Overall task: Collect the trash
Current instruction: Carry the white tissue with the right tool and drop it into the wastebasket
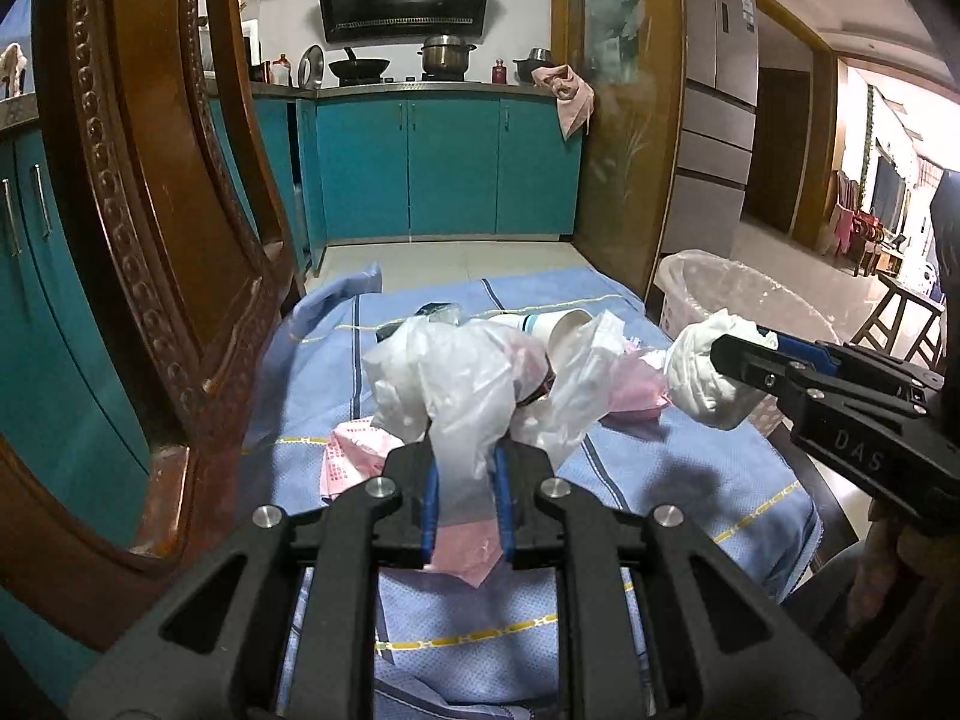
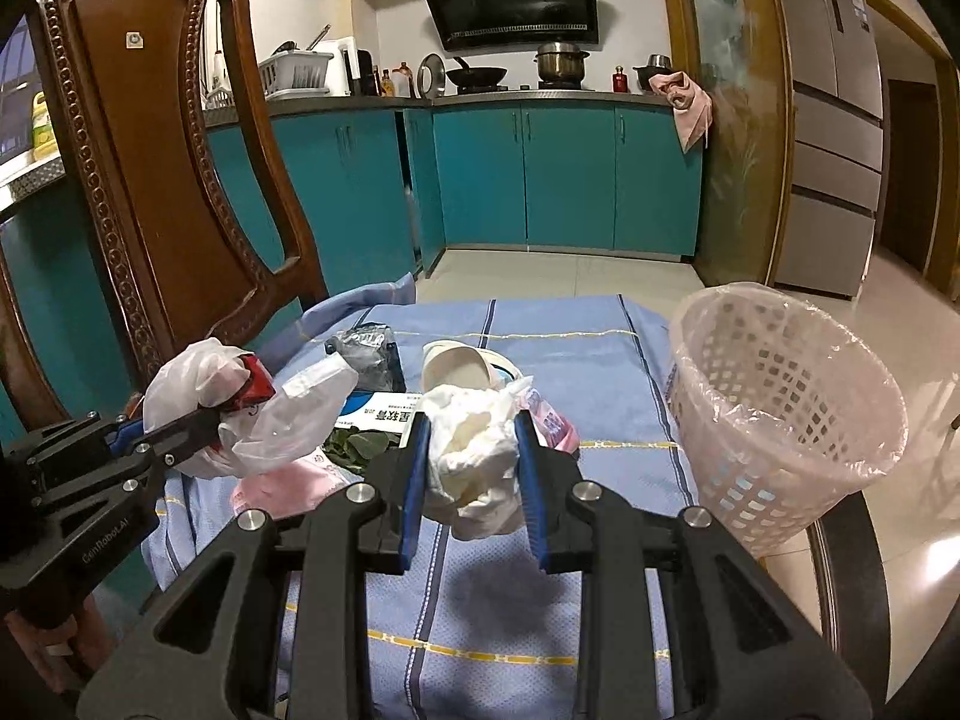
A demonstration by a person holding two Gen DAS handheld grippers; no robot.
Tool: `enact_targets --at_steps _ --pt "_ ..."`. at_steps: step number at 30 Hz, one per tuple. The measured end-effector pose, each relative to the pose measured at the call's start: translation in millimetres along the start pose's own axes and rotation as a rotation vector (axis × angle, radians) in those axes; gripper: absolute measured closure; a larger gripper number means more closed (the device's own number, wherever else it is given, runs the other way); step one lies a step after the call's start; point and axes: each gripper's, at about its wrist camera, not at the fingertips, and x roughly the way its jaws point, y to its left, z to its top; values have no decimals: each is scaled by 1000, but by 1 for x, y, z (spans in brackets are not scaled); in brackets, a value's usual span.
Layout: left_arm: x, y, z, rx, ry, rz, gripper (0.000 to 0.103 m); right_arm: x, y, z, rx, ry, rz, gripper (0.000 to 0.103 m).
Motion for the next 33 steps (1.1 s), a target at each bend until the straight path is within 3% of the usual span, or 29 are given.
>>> enact_targets --at_steps 10,14,18,22,28,31,33 --pt "5 1 0 -4 9 3 87 3 1 -1 0 13 6 75" --pt "5 1 0 -5 9 4 87 -1 -6 3 20 -22 -10 75" --pt "5 1 0 -3 5 7 86 -8 -57 25 165 -129 -137 74" --pt "5 3 0 -14 1 16 86 1 -123 38 348 -176 -285 74" --pt "7 2 1 -21 1 18 86 34 -172 41 435 -148 -385 74" --pt "7 0 0 -19 1 22 86 48 -186 36 457 -102 -389 73" --pt "7 0 1 -22 3 21 86 59 -191 34 452 -64 -386 61"
